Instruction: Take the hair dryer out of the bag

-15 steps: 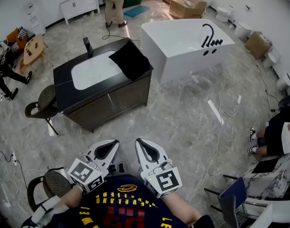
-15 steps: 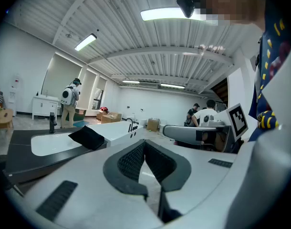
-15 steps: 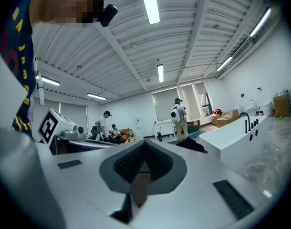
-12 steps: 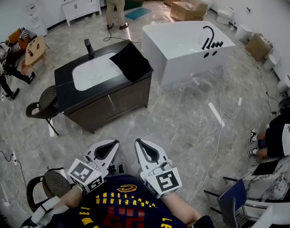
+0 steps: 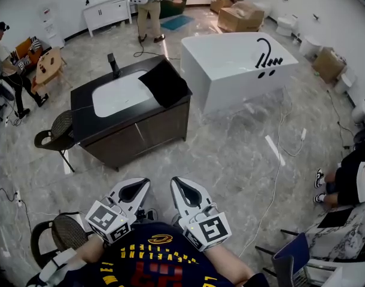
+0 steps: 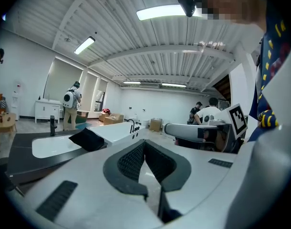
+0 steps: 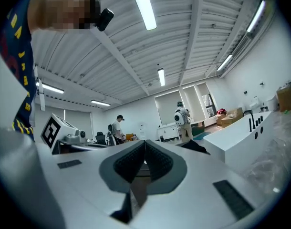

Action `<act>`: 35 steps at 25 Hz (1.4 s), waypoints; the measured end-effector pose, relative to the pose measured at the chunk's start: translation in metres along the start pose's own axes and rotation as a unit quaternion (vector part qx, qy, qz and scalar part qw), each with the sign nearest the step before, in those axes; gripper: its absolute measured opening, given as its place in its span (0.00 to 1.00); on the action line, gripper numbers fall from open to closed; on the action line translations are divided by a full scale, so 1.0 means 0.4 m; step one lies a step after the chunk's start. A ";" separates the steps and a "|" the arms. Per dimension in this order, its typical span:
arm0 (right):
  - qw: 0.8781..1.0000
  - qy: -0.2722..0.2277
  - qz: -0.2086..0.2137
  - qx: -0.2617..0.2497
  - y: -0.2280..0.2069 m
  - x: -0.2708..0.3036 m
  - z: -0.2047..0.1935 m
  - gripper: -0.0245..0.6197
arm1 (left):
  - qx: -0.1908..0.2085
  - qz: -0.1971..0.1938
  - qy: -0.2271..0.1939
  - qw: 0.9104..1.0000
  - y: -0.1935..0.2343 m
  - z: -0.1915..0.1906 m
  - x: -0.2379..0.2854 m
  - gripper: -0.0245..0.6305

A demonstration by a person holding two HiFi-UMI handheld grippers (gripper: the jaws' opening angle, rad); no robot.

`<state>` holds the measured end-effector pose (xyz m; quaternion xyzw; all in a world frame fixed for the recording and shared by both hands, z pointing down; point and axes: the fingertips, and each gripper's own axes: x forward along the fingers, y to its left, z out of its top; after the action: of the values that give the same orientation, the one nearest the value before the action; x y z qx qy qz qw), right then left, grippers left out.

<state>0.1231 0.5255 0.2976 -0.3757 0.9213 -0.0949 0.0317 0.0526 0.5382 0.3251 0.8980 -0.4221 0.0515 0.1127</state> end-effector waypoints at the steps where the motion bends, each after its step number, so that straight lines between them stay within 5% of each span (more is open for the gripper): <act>1: 1.000 -0.003 -0.001 0.003 -0.010 -0.002 -0.002 0.05 | -0.001 0.001 0.001 1.000 -0.003 -0.003 0.005 0.04; 16: 0.998 0.040 -0.008 0.042 -0.132 0.100 -0.052 0.05 | -0.017 -0.004 0.027 0.999 0.079 -0.013 0.119 0.04; 35: 0.987 0.083 -0.120 0.071 -0.334 0.616 -0.085 0.05 | -0.030 -0.112 0.035 0.993 0.598 0.087 0.367 0.04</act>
<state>0.0338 0.2651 0.3607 -0.4712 0.8599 -0.1940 -0.0299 -0.0379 0.2721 0.3570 0.9334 -0.3162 0.0577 0.1595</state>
